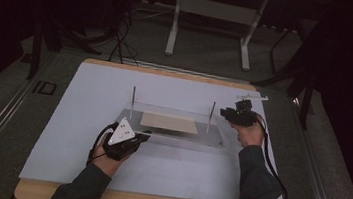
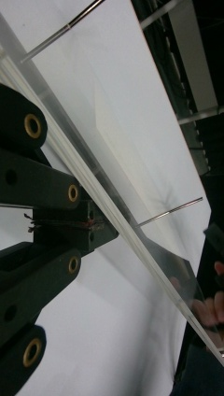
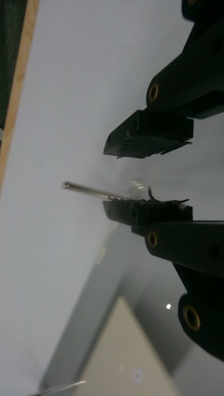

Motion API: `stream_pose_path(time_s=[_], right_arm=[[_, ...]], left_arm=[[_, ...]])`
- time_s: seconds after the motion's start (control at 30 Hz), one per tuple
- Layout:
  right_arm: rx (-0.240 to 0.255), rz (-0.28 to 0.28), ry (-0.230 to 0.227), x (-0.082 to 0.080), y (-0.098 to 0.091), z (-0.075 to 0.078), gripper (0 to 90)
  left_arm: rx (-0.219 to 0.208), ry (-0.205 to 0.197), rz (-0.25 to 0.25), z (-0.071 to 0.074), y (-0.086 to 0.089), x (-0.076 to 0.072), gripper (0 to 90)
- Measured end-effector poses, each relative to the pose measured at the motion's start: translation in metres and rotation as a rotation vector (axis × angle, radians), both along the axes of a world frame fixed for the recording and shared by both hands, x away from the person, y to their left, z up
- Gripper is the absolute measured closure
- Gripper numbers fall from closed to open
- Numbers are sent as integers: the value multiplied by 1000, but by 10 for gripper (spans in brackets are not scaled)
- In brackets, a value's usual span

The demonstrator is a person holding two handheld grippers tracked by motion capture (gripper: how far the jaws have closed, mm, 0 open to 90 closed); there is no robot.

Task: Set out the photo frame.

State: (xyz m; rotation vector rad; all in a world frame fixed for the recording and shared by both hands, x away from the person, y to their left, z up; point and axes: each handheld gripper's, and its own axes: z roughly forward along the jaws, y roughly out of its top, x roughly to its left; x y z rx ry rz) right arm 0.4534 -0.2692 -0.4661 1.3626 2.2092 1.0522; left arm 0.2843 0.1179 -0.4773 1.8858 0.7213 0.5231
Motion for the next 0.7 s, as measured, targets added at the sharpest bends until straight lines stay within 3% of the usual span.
stream_pose_path(time_s=[0.27, 0.43, 0.57, 0.7], right_arm=[[-18, 28, -2, -32, -18, -18, 631], [-63, 90, -21, -58, -23, -30, 603], [-57, 156, -57, -72, -20, -28, 568], [-26, 215, -124, -84, -13, -20, 532]], left_arm=[[-5, 0, -6, 5, 1, 5, 897], [-5, -7, -4, 10, 1, 10, 897], [-9, -8, 0, 13, 0, 12, 897], [-9, -8, -1, 15, 1, 15, 897]])
